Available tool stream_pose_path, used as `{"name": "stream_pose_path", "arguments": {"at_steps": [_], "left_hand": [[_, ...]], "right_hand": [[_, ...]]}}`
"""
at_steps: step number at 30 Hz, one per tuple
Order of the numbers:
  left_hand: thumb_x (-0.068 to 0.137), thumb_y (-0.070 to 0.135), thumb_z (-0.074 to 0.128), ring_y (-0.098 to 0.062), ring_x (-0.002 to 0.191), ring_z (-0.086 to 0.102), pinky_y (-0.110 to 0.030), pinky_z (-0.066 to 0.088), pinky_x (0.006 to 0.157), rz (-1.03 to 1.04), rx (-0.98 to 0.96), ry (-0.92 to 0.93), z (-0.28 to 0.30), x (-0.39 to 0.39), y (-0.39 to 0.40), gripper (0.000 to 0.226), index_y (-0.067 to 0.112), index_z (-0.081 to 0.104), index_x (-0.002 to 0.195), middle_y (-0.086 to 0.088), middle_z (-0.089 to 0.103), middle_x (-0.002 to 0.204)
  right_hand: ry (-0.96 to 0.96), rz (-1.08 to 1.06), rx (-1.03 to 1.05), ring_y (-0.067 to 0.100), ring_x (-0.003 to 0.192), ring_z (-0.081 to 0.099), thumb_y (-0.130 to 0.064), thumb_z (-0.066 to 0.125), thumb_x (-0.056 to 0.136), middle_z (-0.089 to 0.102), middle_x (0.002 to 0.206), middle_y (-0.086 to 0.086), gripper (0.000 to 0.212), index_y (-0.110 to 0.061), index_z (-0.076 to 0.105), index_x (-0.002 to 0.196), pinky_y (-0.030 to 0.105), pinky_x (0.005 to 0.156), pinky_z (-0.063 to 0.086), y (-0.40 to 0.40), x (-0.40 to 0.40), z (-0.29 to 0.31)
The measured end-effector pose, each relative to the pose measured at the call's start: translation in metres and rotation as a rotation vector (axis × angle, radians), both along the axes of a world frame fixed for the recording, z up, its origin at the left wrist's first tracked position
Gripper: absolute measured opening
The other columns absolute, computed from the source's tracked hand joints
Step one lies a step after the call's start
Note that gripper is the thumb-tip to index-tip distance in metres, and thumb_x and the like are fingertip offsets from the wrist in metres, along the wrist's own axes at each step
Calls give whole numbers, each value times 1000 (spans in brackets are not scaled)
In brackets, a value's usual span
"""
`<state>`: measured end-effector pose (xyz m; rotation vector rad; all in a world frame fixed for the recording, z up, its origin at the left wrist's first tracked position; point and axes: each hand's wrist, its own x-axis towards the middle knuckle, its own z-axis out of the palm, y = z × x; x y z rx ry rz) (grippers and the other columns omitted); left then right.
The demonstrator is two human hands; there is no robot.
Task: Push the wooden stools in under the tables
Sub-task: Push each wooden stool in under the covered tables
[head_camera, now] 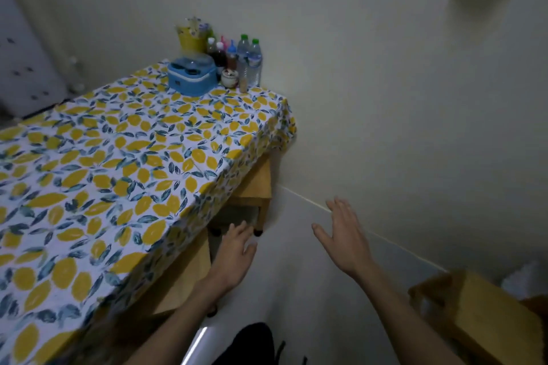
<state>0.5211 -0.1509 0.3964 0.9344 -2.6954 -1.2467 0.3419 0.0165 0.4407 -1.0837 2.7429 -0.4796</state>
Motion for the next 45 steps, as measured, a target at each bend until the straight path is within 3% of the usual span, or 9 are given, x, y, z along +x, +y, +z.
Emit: {"name": "stream_pose_path", "arguments": {"at_steps": [7,13,18,25,30,35,37,41,45], "left_hand": [[99,29,39,-24,147,7,-38,8,118,263,41,-41,-34,-63,-19,49,15,33,145,-5,19,158],[97,42,39,-22,147,5,-43,-1,118,427,143,-48,-68,-147,-65,54,18,33,146,-2,21,158],[97,43,38,-20,147,3,-42,-4,117,520,217,-83,-95,-206,-96,55,19,31,146,-2,19,158],[98,39,39,-21,147,3,-40,-4,117,612,184,-131,-142,-267,-139,55,17,29,147,-4,19,158],[90,46,27,-19,147,7,-36,-17,114,707,77,-166,-204,-300,-143,63,17,31,146,-3,25,156],[88,54,21,-21,147,5,-42,-12,116,805,62,-264,-306,-328,-135,69,16,35,144,-2,22,157],[90,51,20,-25,148,4,-51,-9,115,796,13,-325,-342,-337,-142,64,19,37,143,1,18,158],[94,42,19,-25,148,-2,-55,-4,116,702,-90,-395,-399,-341,-171,59,23,21,149,0,8,160],[94,42,14,-29,147,9,-52,-3,116,630,-205,-461,-438,-335,-196,61,19,15,150,-8,18,158]], "right_hand": [[-55,244,65,21,149,8,-51,42,96,17,161,7,69,-14,24,151,33,118,9,-55,-101,-38],[-82,414,151,20,149,5,-48,44,97,12,162,6,69,-14,21,152,34,118,9,-139,-190,-66],[-122,519,169,23,148,12,-40,54,94,22,159,10,67,-10,28,149,34,117,13,-204,-247,-93],[-182,718,244,24,147,19,-54,37,87,26,158,10,75,-10,31,148,38,117,18,-271,-301,-150],[-241,860,233,25,145,21,-58,29,82,26,158,7,80,-12,32,147,40,115,23,-301,-336,-229],[-303,995,265,24,145,19,-63,26,79,22,159,5,84,-14,31,148,41,115,22,-313,-368,-343],[-281,1024,233,25,146,20,-61,32,80,24,159,7,82,-12,34,146,44,115,23,-320,-372,-386],[-168,1092,97,32,142,29,-48,57,79,35,153,15,74,-8,44,140,53,113,27,-345,-357,-462],[-32,1161,21,35,144,25,-49,67,74,34,153,19,85,-6,40,143,53,117,19,-363,-331,-513]]}}
